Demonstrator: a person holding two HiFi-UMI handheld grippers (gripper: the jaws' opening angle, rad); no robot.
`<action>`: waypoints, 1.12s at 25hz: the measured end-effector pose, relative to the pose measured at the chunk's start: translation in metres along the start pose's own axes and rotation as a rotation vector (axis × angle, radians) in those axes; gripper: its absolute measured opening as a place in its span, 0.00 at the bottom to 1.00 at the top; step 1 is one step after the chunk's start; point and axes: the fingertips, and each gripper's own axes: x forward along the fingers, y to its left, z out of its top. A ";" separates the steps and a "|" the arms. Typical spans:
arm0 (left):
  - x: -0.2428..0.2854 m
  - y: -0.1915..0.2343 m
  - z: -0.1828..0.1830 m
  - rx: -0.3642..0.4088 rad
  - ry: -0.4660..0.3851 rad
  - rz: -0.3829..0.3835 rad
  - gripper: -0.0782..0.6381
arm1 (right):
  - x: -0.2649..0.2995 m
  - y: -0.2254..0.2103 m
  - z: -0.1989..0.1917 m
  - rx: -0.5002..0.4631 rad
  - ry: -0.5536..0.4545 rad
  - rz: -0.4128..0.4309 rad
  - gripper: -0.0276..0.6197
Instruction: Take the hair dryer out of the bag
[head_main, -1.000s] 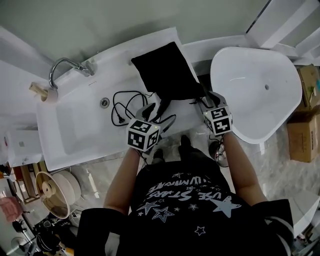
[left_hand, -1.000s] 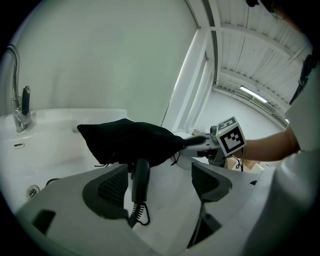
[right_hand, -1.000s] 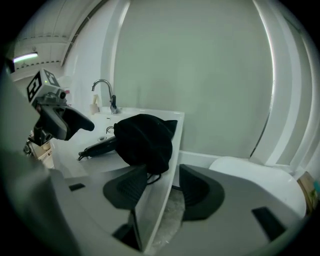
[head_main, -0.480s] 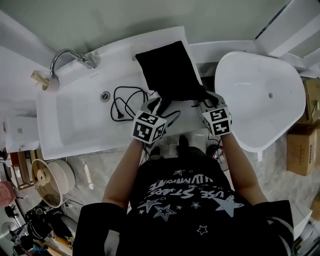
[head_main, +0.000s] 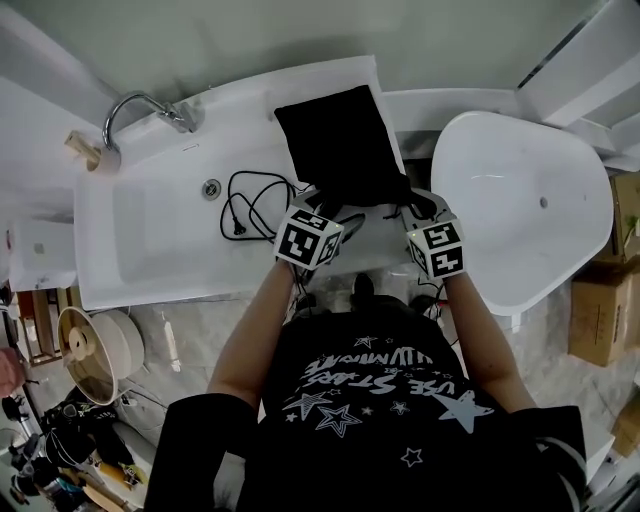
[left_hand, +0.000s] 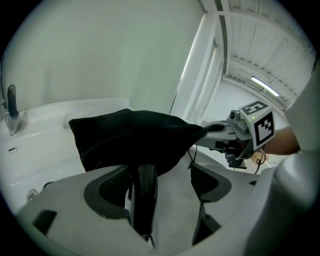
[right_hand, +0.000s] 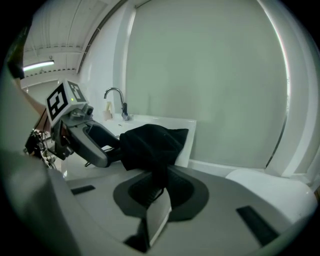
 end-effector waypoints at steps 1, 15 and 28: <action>0.002 0.002 0.001 -0.008 -0.001 0.009 0.65 | 0.000 0.000 0.001 -0.003 -0.001 0.006 0.09; 0.022 0.028 0.018 -0.073 -0.016 0.131 0.52 | 0.002 0.005 0.001 -0.018 0.002 0.073 0.09; 0.037 0.041 0.013 -0.115 0.054 0.168 0.39 | 0.007 0.002 -0.001 -0.009 0.008 0.102 0.09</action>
